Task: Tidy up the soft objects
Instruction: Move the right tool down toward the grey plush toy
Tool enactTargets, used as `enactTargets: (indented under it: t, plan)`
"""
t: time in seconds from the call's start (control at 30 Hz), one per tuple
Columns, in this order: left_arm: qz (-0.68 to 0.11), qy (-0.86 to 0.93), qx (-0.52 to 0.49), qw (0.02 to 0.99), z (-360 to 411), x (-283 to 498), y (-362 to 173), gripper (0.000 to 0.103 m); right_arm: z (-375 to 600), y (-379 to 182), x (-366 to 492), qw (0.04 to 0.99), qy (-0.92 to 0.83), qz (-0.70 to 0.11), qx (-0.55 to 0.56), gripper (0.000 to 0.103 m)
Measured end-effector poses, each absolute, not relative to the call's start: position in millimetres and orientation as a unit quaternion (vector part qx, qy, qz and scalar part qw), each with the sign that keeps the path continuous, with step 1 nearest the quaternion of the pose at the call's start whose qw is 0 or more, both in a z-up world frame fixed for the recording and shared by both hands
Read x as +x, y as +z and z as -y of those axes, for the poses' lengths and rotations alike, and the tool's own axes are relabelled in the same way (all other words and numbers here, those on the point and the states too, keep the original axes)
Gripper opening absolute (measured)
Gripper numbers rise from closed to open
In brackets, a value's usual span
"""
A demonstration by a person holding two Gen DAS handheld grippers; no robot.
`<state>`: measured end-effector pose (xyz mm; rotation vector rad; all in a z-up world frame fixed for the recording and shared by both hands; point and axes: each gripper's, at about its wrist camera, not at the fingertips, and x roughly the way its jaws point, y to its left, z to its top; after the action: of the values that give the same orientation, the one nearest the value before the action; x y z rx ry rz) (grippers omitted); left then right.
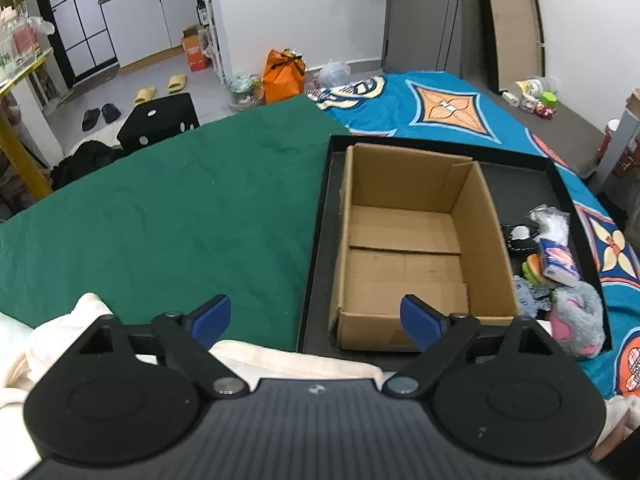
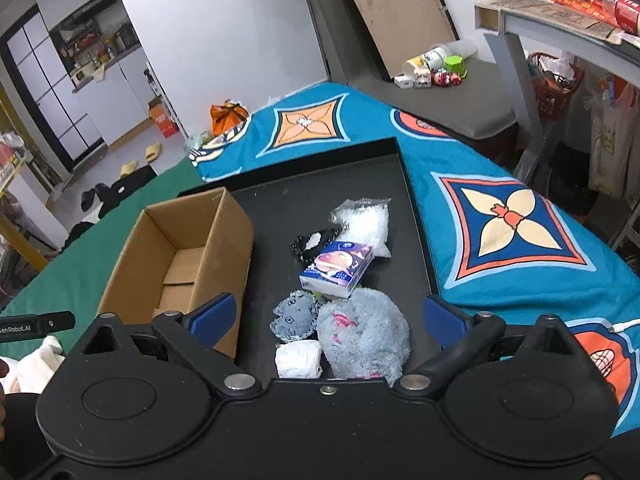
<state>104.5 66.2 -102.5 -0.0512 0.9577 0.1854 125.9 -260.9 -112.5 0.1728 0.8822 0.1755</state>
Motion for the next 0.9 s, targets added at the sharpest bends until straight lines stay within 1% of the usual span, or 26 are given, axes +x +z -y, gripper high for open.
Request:
enactTargets:
  t: [0.13,0.2,0.27,0.4,0.7,0.9]
  plan:
    - [-0.467,0.088,-0.02,0.88,-70,110,-112,0.086,256,-125,134,0.89,0.075,-0.443,0.078,0.094]
    - [-0.474,0.089,-0.023,0.876,-73,114,-118,0.082,254,-131,138,0.888,0.067,-0.45,0.073,0.091]
    - [-0.483,0.09,-0.026,0.871,-76,119,-124,0.075,254,-137,143,0.882,0.056,-0.462,0.073,0.09]
    - [-0.487,0.081,-0.033,0.869,-77,126,-131,0.071,256,-149,153,0.871,0.043,-0.482,0.083,0.09]
    - [-0.503,0.069,-0.037,0.861,-75,144,-148,0.059,241,-183,170,0.842,0.036,-0.535,0.054,0.092]
    - [-0.514,0.067,-0.039,0.854,-74,149,-158,0.051,237,-197,174,0.834,0.024,-0.55,0.038,0.093]
